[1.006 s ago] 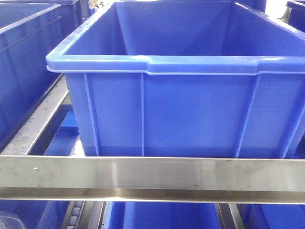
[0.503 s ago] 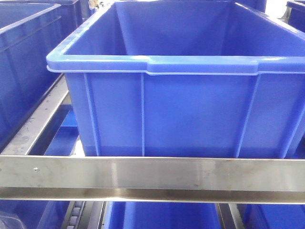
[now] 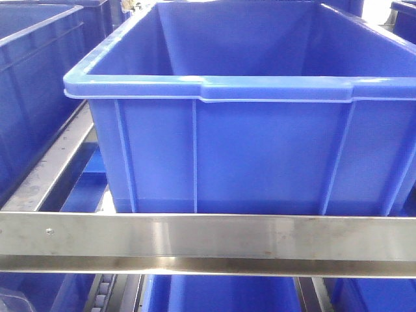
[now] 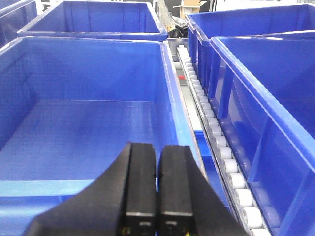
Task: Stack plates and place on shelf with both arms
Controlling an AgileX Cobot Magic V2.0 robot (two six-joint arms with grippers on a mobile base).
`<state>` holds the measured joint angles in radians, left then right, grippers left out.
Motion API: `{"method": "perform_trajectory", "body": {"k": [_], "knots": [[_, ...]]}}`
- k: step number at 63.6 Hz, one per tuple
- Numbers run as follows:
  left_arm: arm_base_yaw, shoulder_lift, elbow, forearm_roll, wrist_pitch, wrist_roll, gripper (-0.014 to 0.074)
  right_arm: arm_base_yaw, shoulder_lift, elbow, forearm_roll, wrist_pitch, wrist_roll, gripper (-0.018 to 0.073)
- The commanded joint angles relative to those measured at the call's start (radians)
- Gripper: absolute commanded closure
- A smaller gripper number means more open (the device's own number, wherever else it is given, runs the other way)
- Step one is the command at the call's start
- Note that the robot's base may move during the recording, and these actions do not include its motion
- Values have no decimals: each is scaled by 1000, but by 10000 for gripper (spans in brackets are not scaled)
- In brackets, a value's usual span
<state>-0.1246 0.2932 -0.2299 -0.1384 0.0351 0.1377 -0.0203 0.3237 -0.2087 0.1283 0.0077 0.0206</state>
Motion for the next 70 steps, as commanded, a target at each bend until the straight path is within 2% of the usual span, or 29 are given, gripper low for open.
{"method": "perform_trajectory", "body": {"k": [1, 32, 70], "knots": [[2, 6, -30, -6, -81, -4, 516, -7, -32, 16, -11, -95, -4, 504], [2, 6, -30, -6, -81, -4, 516, -7, -356, 239, -13, -15, -4, 504], [2, 6, -30, -6, -81, -4, 516, -7, -354, 238, -13, 2, -4, 504]]}}
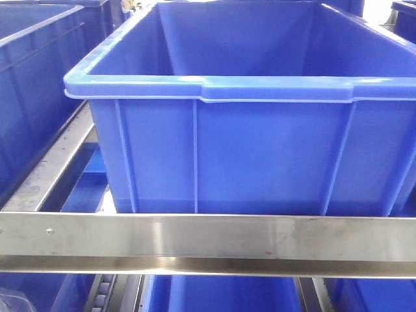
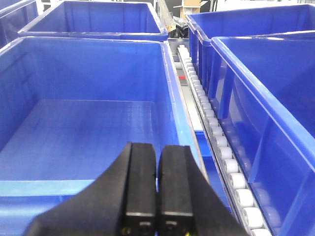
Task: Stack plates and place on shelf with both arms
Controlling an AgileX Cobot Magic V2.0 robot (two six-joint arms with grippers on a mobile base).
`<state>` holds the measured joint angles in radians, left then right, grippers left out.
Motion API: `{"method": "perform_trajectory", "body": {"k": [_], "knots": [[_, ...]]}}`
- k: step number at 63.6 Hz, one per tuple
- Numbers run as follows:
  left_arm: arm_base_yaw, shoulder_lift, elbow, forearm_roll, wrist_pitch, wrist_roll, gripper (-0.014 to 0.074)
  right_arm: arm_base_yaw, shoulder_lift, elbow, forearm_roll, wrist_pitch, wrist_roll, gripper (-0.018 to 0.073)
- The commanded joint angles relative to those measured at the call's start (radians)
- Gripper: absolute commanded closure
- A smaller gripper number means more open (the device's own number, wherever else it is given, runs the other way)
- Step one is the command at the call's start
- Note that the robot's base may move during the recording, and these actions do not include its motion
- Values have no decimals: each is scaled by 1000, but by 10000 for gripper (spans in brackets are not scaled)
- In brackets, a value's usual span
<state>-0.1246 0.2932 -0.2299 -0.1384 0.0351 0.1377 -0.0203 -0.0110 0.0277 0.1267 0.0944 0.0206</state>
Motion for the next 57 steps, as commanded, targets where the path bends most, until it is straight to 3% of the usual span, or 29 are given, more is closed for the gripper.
{"method": "perform_trajectory", "body": {"k": [1, 57], "knots": [[2, 6, -30, -6, -81, -4, 516, -7, -19, 2, -11, -85, -4, 504], [2, 6, 0, 0, -111, -4, 516, -7, -19, 2, -11, -85, -4, 504]]}}
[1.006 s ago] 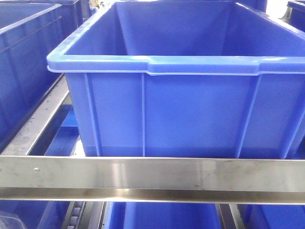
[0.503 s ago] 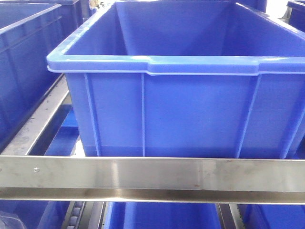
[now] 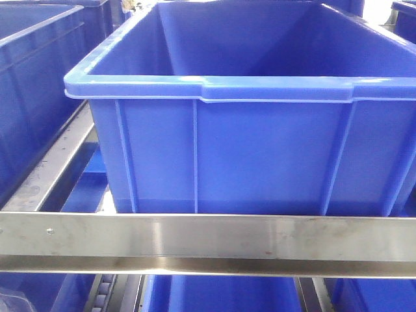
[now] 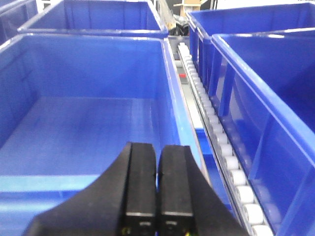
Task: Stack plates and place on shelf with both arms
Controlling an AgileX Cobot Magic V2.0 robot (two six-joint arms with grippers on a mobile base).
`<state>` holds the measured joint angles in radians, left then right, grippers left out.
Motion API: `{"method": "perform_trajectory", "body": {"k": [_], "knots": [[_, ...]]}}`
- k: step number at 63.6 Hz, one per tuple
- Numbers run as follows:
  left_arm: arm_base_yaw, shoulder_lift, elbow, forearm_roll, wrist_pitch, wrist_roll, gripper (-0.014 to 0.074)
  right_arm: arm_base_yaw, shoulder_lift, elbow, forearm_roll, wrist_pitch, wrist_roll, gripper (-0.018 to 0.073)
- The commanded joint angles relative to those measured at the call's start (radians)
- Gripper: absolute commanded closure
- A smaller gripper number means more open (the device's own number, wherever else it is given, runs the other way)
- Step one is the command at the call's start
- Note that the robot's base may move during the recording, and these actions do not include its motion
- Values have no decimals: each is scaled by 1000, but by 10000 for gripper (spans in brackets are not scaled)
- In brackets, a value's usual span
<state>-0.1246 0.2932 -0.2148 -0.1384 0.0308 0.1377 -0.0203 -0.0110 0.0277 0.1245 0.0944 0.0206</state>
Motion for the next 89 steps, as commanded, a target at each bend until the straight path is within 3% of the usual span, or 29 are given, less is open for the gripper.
{"method": "perform_trajectory", "body": {"k": [1, 10, 24, 35, 38, 89], "knots": [[2, 6, -7, 8, -119, -4, 516, -7, -19, 2, -9, -85, -4, 504], [26, -55, 56, 83, -189, -4, 516, -7, -19, 2, -9, -85, -4, 504], [73, -218, 146, 92, -149, -4, 516, -7, -19, 2, -9, -85, -4, 504], [75, -297, 229, 92, -163, -4, 516, -7, -19, 2, -9, -85, -4, 504], [75, -325, 226, 90, -98, -4, 516, -7, -19, 2, -9, -85, -4, 504], [73, -321, 226, 88, -109, -4, 516, -7, -19, 2, -9, -83, -4, 504]]}}
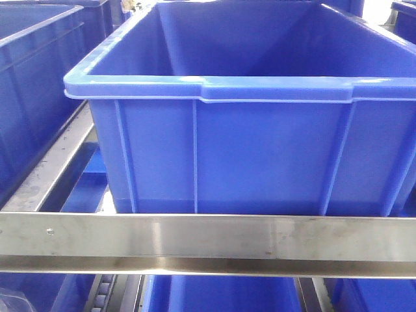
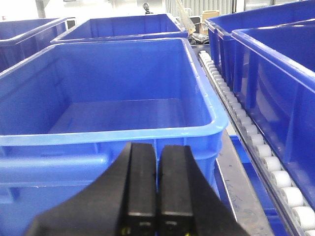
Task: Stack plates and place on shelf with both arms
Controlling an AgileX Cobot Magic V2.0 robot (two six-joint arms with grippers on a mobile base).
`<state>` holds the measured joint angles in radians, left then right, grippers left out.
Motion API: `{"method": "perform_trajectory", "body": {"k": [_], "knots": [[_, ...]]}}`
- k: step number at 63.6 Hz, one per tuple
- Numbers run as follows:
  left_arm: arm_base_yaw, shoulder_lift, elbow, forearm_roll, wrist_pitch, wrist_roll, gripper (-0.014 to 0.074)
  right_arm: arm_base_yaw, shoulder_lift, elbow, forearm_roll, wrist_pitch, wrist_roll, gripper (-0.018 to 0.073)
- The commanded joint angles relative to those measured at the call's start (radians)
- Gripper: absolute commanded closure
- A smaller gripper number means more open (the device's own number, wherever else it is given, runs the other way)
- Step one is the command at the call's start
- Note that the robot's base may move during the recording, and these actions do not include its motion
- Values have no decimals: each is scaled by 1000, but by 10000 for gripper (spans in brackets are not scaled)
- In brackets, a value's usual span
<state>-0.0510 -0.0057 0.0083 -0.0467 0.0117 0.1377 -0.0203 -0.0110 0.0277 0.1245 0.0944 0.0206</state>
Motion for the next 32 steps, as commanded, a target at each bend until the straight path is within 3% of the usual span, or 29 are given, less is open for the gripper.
{"method": "perform_trajectory", "body": {"k": [1, 32], "knots": [[-1, -22, 3, -3, -89, -4, 516, -7, -19, 2, -9, -83, -4, 504], [-1, -22, 3, -3, -89, -4, 516, -7, -19, 2, -9, -83, -4, 504]]}}
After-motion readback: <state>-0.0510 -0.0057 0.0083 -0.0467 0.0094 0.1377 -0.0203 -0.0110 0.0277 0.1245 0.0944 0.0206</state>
